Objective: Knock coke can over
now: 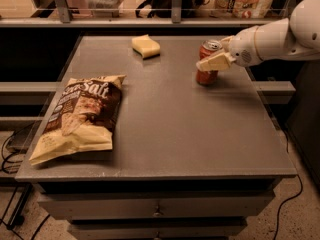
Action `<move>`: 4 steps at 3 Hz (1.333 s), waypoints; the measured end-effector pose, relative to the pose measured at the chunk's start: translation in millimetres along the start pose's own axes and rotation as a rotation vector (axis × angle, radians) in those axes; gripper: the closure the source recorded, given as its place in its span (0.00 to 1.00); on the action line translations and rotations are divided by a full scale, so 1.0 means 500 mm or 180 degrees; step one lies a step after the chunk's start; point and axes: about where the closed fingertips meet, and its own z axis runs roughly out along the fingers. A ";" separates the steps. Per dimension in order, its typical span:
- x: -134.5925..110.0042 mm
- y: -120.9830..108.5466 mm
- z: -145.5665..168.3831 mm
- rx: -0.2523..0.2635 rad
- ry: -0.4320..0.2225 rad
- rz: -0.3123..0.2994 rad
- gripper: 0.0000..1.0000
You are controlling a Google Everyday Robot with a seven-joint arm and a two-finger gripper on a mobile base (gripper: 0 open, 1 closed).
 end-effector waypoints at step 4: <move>-0.111 0.085 0.055 0.0288 0.1426 -0.2235 0.51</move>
Offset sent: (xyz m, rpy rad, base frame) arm -0.0073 0.0613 0.0514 -0.5989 -0.2851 0.1282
